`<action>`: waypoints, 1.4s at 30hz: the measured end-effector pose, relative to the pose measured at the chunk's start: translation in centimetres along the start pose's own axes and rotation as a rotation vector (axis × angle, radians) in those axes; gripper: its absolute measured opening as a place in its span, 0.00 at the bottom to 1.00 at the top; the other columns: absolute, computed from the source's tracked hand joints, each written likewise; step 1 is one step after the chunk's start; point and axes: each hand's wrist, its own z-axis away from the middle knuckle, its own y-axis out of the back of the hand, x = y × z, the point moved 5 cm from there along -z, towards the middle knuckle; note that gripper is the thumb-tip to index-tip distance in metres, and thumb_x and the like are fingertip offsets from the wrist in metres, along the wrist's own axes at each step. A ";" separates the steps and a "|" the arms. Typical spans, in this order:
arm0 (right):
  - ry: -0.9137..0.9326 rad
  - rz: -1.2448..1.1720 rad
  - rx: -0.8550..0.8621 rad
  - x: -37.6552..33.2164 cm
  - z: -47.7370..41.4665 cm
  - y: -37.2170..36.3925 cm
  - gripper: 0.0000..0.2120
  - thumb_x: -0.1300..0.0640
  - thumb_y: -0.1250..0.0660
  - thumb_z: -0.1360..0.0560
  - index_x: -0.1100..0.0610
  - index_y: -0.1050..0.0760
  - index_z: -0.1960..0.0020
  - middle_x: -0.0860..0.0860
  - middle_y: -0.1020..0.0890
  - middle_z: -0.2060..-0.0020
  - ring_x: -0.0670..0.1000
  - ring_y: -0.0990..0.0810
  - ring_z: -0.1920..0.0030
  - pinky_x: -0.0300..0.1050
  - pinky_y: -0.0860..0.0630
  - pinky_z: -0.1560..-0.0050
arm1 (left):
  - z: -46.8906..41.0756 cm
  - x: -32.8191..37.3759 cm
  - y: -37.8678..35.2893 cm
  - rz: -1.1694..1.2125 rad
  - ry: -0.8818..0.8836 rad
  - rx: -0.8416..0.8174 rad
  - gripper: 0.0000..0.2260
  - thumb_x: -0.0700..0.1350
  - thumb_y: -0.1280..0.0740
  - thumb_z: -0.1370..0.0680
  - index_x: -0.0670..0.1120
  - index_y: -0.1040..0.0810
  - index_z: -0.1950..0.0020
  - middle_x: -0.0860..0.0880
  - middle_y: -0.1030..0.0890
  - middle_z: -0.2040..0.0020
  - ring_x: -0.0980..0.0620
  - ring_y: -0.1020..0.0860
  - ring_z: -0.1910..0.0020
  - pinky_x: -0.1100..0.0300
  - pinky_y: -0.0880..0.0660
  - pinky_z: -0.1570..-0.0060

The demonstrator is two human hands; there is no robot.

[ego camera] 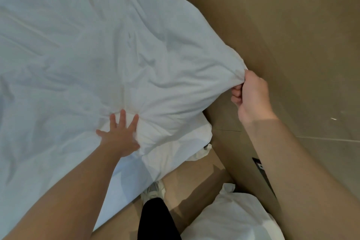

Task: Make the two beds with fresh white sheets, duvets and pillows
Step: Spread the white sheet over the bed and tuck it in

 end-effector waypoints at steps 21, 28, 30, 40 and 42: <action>1.094 1.974 -0.334 10.2 1.1 -14.7 0.34 0.47 0.39 0.22 0.45 0.50 0.20 0.55 0.56 0.21 0.65 0.59 0.22 0.78 0.57 0.32 | 2.4 -12.0 3.2 -0.057 0.116 0.375 0.37 0.65 0.48 0.21 0.52 0.66 0.22 0.44 0.68 0.22 0.39 0.65 0.23 0.29 0.49 0.31; 0.453 1.934 -0.345 13.9 -4.2 -20.0 0.39 0.39 0.47 0.21 0.49 0.67 0.21 0.55 0.67 0.23 0.63 0.63 0.23 0.79 0.50 0.33 | 1.0 -20.4 0.1 0.065 0.201 0.396 0.40 0.69 0.48 0.23 0.54 0.67 0.22 0.45 0.69 0.23 0.40 0.65 0.23 0.30 0.53 0.30; 0.544 1.864 -0.437 15.9 -0.2 -23.3 0.41 0.42 0.45 0.21 0.56 0.67 0.21 0.56 0.67 0.23 0.60 0.63 0.22 0.76 0.51 0.31 | 1.9 -21.4 -0.9 0.014 0.176 0.401 0.38 0.67 0.49 0.22 0.53 0.65 0.22 0.44 0.65 0.22 0.40 0.63 0.23 0.32 0.54 0.29; 1.266 1.712 -0.919 21.4 20.3 -41.9 0.34 0.45 0.45 0.19 0.49 0.60 0.20 0.54 0.61 0.21 0.59 0.58 0.21 0.69 0.48 0.27 | 11.3 -39.2 -2.6 0.462 0.414 0.640 0.27 0.46 0.48 0.19 0.48 0.50 0.20 0.43 0.46 0.21 0.43 0.49 0.22 0.37 0.53 0.27; 1.307 1.653 -0.867 21.9 23.4 -45.7 0.32 0.51 0.45 0.18 0.53 0.56 0.20 0.52 0.57 0.20 0.58 0.57 0.21 0.68 0.50 0.27 | 12.6 -44.5 -5.8 0.537 0.522 0.381 0.30 0.44 0.45 0.20 0.49 0.54 0.20 0.46 0.47 0.21 0.45 0.50 0.22 0.38 0.51 0.26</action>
